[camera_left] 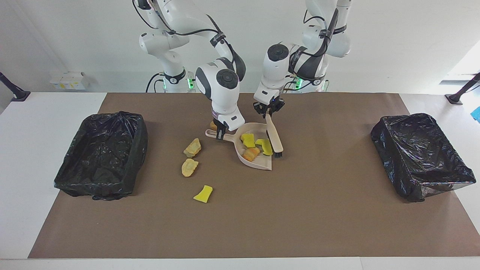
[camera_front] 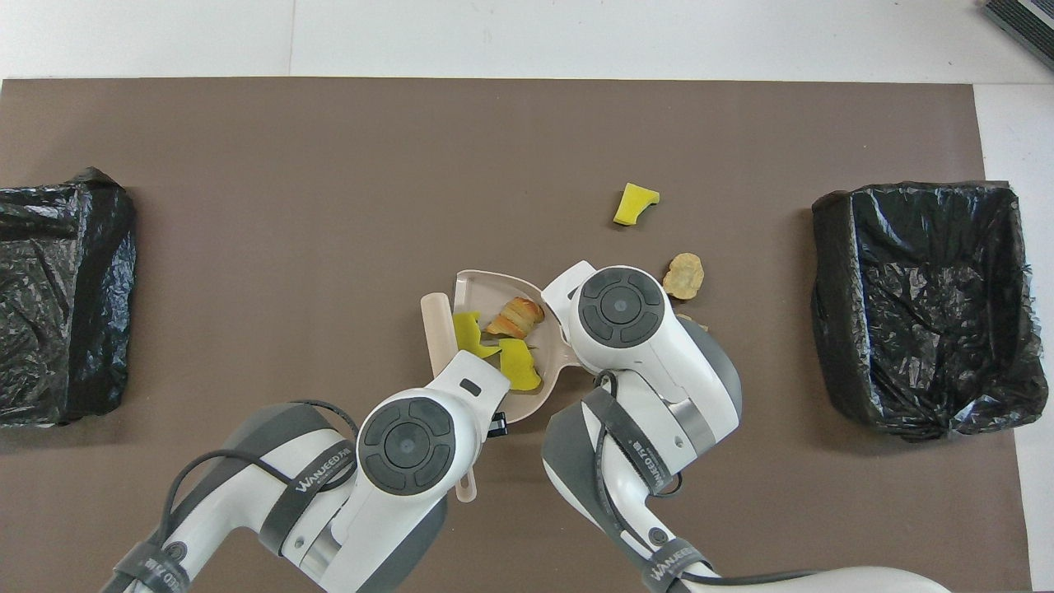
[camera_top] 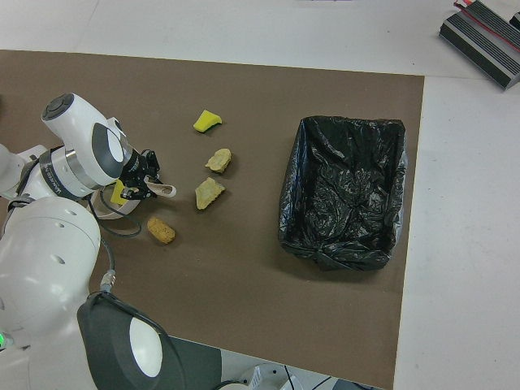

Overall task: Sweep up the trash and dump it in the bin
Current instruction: 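Sweep the remaining scraps into the dustpan with the left gripper's brush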

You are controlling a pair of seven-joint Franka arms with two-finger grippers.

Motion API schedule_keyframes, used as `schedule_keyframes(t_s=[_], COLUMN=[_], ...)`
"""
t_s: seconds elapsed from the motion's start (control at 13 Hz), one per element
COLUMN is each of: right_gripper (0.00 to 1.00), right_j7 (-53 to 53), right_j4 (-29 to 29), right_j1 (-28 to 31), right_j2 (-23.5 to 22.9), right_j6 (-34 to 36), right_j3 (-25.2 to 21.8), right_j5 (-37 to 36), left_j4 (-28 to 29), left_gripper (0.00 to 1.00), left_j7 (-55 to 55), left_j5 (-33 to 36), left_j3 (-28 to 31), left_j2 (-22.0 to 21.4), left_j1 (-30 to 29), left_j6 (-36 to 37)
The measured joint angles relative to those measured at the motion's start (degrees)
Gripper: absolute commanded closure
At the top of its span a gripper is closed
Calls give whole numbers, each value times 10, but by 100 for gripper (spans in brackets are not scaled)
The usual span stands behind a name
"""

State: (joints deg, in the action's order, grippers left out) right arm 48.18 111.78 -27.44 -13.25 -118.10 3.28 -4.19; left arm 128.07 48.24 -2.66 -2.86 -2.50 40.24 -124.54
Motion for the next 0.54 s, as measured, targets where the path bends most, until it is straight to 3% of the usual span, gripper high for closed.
schedule_keyframes(t_s=[0.54], right_gripper=[100], right_j7=[0], right_j4=[0], right_j1=[9], right_j2=[0], right_j6=[0], right_j3=[-1], right_j5=[16], left_j4=[-25], left_gripper=[100], left_j7=[28], left_j5=[0], left_j3=[-11], left_j2=[-5], left_j1=[24], left_j6=[23])
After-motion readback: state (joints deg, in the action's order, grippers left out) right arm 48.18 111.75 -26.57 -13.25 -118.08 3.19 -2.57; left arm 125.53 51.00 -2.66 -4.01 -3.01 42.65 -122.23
